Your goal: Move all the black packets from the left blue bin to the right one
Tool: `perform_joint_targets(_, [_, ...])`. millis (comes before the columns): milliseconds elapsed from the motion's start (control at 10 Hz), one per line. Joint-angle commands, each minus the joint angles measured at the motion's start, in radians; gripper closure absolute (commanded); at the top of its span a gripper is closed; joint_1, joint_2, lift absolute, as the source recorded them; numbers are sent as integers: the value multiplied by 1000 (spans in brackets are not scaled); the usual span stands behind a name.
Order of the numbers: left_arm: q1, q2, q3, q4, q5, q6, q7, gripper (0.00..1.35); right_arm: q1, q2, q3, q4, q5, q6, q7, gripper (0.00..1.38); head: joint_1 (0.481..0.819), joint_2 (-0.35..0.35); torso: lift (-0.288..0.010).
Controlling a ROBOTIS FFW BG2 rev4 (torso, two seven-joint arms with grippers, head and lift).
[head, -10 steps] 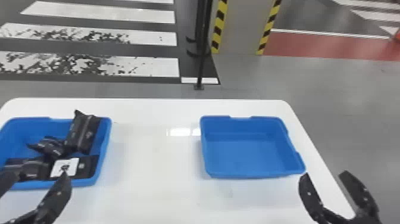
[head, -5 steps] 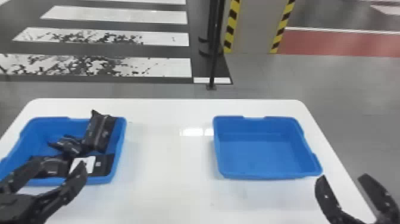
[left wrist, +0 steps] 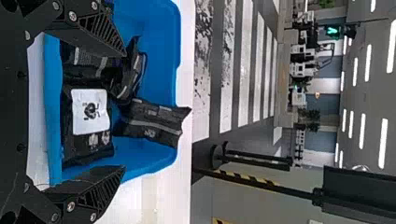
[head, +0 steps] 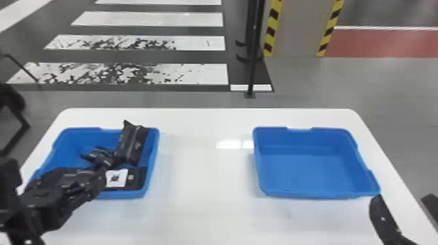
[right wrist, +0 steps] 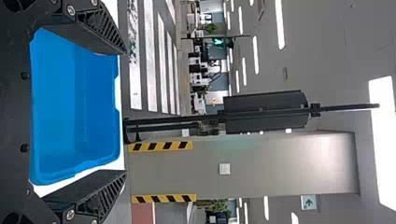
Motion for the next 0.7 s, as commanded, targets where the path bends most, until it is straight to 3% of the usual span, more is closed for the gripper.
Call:
perform_joint_targets(0, [-88,24,-1,63,3,101,-5,185,-3,2,5,4,0,0,0,116,695,21,-121])
perform_joint_targets(400, [-323,68,-3,223,-55,381,-60,185,-16,2,15,16,-2,-2,0,116,695,62,-121])
perform_joint_targets(600, [-441,91,-29,345,-117,486,-143,188,-21,2,19,21,-4,0,0,116,695,72,-121])
